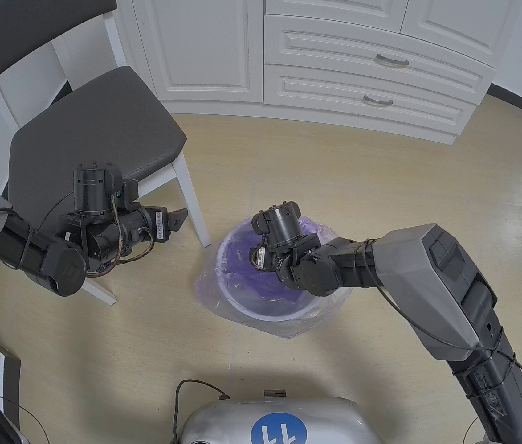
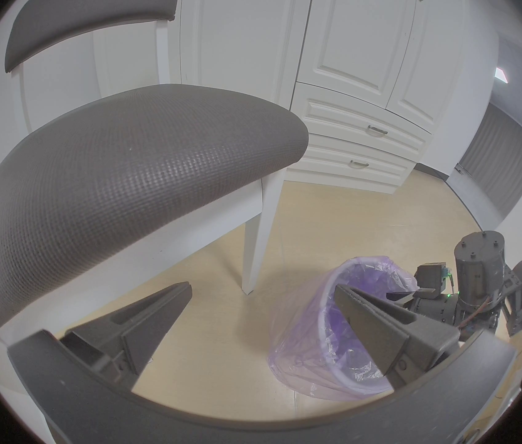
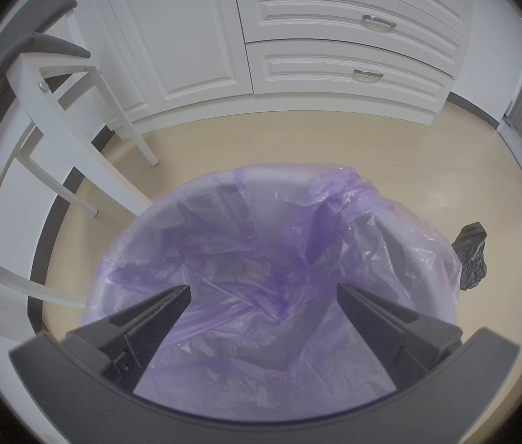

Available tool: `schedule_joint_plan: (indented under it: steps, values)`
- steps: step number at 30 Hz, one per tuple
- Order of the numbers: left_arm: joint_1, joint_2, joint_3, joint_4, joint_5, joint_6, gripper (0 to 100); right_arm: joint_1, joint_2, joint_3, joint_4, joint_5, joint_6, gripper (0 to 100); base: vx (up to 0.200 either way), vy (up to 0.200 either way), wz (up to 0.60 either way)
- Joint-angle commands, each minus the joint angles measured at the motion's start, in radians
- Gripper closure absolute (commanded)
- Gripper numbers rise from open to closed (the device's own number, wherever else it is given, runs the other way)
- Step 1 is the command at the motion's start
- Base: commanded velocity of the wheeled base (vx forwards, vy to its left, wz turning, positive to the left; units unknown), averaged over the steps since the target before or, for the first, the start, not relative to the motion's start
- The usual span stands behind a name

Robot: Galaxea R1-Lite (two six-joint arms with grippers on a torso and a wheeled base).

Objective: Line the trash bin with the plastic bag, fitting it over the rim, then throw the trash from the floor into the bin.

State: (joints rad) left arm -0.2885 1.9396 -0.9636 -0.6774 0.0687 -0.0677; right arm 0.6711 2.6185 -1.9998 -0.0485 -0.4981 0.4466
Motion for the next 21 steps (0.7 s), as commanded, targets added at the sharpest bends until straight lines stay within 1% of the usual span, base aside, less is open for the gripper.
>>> schedule_joint_plan:
  steps: [1,6,8,9,11,15,18,21]
  values:
    - [0.000,0.002,0.003,-0.001,0.000,0.000,0,0.035,0.000,0.041,0.009,-0.002,0.000,0,0.000,0.000,0.00]
    - [0.000,0.002,0.003,-0.001,0.000,0.000,0,0.082,-0.034,0.118,0.007,-0.004,0.000,0,0.000,0.000,0.00]
    - [0.000,0.002,0.003,-0.001,0.000,0.000,0,0.085,-0.035,0.121,0.007,-0.004,0.000,0,0.000,0.000,0.00]
    - [0.000,0.001,0.003,-0.001,0.000,0.000,0,0.117,-0.051,0.197,-0.001,-0.016,0.001,0,0.000,0.000,0.00]
    - [0.000,0.001,0.003,-0.001,0.000,0.000,0,0.131,-0.057,0.240,-0.005,-0.031,0.003,0,0.000,0.000,0.00]
    - [0.000,0.001,0.005,-0.001,0.000,0.002,0,0.147,-0.060,0.265,-0.007,-0.048,0.011,0,0.000,0.000,0.00]
    - [0.000,-0.004,0.006,-0.001,0.000,0.002,0,0.157,-0.069,0.292,-0.007,-0.086,0.020,0,0.000,0.000,0.00]
    - [0.000,-0.004,0.006,-0.001,0.000,0.002,0,0.166,-0.080,0.323,-0.016,-0.092,0.027,0,0.000,0.000,0.00]
